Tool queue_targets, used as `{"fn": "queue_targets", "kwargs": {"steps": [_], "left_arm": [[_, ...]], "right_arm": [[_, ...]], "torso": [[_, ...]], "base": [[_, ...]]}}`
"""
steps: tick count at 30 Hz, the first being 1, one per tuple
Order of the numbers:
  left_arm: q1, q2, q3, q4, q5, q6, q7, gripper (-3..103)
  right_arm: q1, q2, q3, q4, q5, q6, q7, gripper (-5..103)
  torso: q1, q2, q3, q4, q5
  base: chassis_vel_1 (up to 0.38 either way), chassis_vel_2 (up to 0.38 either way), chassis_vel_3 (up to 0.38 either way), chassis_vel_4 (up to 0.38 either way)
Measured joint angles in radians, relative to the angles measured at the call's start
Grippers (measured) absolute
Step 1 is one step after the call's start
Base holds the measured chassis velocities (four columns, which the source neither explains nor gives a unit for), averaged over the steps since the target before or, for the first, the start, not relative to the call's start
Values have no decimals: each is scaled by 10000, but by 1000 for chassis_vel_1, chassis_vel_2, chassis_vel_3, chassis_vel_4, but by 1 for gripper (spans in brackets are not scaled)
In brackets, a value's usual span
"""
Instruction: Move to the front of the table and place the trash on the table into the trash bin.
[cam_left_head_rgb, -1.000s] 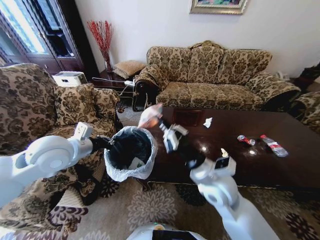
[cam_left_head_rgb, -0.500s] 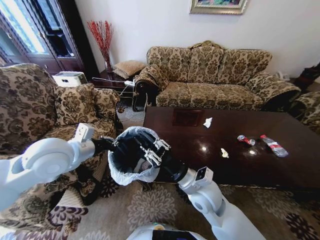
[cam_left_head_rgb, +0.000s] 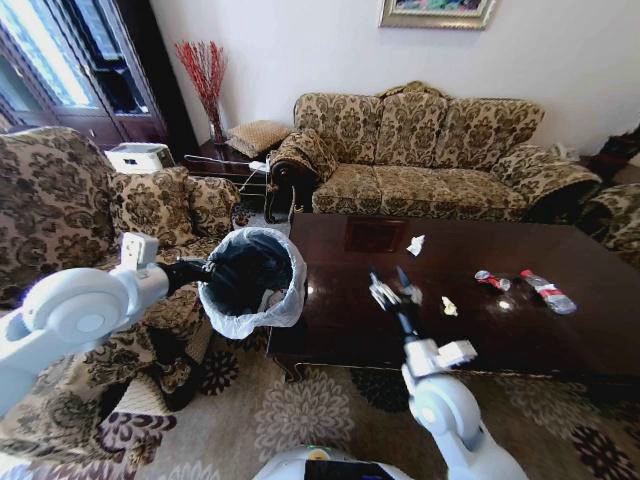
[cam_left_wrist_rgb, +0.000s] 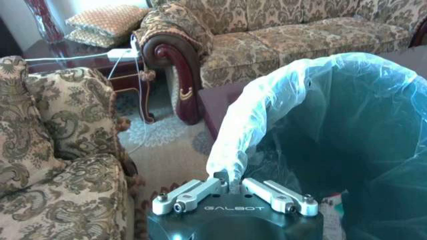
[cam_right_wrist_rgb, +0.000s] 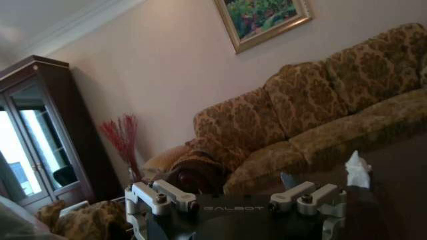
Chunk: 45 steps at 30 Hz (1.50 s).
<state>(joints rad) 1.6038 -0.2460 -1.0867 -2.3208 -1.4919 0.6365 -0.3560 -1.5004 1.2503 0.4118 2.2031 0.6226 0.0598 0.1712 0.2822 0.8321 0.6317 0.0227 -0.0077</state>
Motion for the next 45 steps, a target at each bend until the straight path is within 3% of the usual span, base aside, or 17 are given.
{"fn": "queue_targets", "kwargs": {"steps": [12,19,26,33,36,39,43,45], "left_arm": [[198,-516,40,-302,264,-40,45,0],[165,-428,40,-290,290,-68,76,0],[167,-410,72,-456,290,-130,102,0],[214,-492,124,-692,289,-138,126,0],[222,-498,129,-701,290,-138,111,0],[224,-494,138,-701,296,-137,106,0],[223,-497,203,-694,304,-149,114,0],[223,-507,218,-694,308,-162,119,0]], "right_arm": [[148,229,537,-384,101,-42,62,100],[207,219,754,-712,71,-48,62,100],[755,279,975,-2089,-159,531,97,100],[1771,338,896,-3998,-896,-321,124,100],[2171,398,598,-4694,-1317,-537,1,100],[2315,504,415,-4858,-1405,-735,-161,100],[2588,699,248,-5251,-1765,-795,-226,102],[2677,751,221,-5374,-1846,-793,-227,98]], "torso": [[0,0,0,4,-1],[2,0,2,-2,0],[1,-1,2,-3,3],[2,-1,2,-4,2],[2,-1,2,6,-18],[1,-1,1,14,-4],[0,0,0,0,-2],[0,-1,0,-1,6]], "base": [[-93,-91,119,94],[-261,-264,265,253],[-313,-297,297,307],[-94,-126,91,60],[26,16,-7,4],[82,64,-14,2],[14,35,-8,-5],[0,0,0,0]]}}
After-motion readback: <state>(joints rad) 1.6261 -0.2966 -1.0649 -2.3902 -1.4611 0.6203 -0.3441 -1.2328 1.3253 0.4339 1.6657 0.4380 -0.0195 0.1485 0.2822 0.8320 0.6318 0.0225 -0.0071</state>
